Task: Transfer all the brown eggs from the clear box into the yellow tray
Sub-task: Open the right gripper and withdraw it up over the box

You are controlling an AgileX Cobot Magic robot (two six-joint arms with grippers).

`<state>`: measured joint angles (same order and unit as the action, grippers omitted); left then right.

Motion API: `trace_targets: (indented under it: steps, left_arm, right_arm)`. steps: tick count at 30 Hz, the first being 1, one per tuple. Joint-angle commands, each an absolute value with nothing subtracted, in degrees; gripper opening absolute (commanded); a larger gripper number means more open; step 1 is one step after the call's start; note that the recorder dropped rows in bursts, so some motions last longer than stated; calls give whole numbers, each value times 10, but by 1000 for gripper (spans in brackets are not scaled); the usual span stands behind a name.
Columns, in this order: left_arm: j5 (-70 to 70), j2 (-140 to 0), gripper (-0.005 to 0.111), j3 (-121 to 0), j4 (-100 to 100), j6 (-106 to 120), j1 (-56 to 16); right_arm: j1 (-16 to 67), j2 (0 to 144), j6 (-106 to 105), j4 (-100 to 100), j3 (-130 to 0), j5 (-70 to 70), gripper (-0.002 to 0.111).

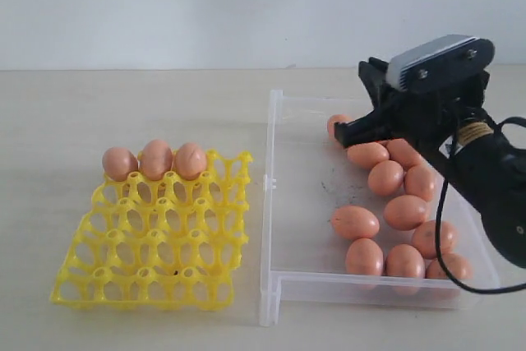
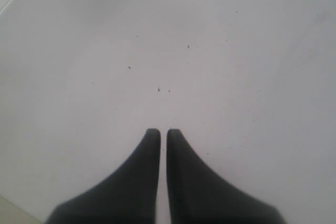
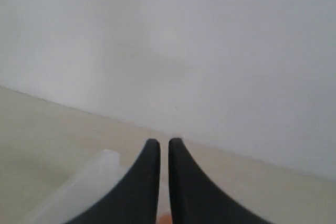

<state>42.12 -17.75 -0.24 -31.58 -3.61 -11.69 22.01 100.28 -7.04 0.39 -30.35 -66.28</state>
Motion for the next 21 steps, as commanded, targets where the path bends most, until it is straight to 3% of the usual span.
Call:
trace_targets:
  steps: [1, 3, 8, 10, 13, 16, 21]
  left_arm:
    - [419, -176, 4, 0, -317, -33, -116]
    - [419, -176, 4, 0, -317, -33, -116]
    - [419, -176, 4, 0, -317, -33, -116]
    - [419, -176, 4, 0, -317, -33, -116]
    - [419, -176, 4, 0, -317, -33, -116]
    - [416, -176, 4, 0, -317, -33, -116]
    - [416, -176, 4, 0, -317, -33, -116]
  right_arm:
    - [159, 1005, 100, -161, -383, -340, 0]
    - [154, 1005, 207, -296, -427, -235, 5]
    - [178, 1005, 580, -709, -530, -55, 36]
    - [189, 1005, 645, -860, -555, -28, 42]
    - [190, 1005, 638, -999, -592, -96, 34]
    - [189, 1005, 548, -999, -628, -114, 25]
    - [189, 1005, 503, -999, -663, -17, 23]
